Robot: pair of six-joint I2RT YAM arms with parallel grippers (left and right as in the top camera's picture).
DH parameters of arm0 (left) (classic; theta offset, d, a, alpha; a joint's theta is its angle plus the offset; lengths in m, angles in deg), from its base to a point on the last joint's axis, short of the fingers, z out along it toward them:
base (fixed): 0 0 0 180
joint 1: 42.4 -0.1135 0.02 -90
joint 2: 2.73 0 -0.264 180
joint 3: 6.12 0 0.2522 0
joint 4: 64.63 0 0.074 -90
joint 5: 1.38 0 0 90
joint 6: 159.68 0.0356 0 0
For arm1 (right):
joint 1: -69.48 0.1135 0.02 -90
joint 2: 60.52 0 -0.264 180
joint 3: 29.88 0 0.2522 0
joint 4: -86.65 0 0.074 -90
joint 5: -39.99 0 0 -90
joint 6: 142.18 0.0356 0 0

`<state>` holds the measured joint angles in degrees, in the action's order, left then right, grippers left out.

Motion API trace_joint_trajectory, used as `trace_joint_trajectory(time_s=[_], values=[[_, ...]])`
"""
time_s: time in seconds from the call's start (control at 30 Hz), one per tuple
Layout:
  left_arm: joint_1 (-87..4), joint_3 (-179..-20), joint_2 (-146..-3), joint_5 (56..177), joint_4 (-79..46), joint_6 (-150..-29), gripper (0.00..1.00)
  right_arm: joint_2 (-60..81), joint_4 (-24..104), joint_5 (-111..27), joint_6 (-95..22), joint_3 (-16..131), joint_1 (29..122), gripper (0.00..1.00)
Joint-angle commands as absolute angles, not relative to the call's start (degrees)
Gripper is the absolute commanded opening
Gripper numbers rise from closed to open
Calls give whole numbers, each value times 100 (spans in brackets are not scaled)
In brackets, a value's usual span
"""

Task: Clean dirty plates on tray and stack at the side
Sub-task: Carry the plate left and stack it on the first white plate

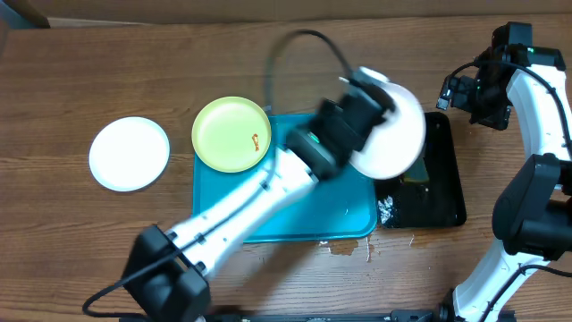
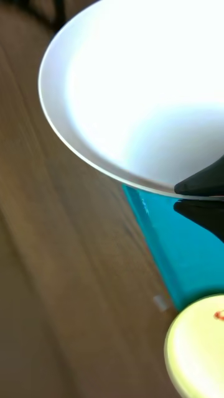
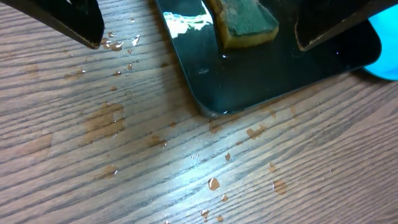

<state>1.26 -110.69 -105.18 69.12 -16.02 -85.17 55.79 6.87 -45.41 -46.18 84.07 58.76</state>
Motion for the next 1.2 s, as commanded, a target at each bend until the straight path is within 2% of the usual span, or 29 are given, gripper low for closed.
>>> trace_joint_trajectory(time_s=[0.0,0.27,0.43,0.63,0.9,1.17], values=[[-768,-11198,-10558,8317,-1373,-9323,4,5404,706,-4547,-4605,8509,5895,100],[-3295,-11196,-10558,9170,-4,-10499,4,5404,706,-4547,-4605,8509,5895,100],[-4984,-11196,-10558,9312,540,-10571,4,5404,706,-4547,-4605,8509,5895,100],[-6433,-11185,-10558,9268,1025,-10567,4,5404,706,-4547,-4605,8509,5895,100],[-7172,-10953,-10582,8214,1097,-10615,4,5404,706,-4547,-4605,8509,5895,100],[-7277,-10501,-10591,7911,730,-10613,4,5404,706,-4547,-4605,8509,5895,100]])
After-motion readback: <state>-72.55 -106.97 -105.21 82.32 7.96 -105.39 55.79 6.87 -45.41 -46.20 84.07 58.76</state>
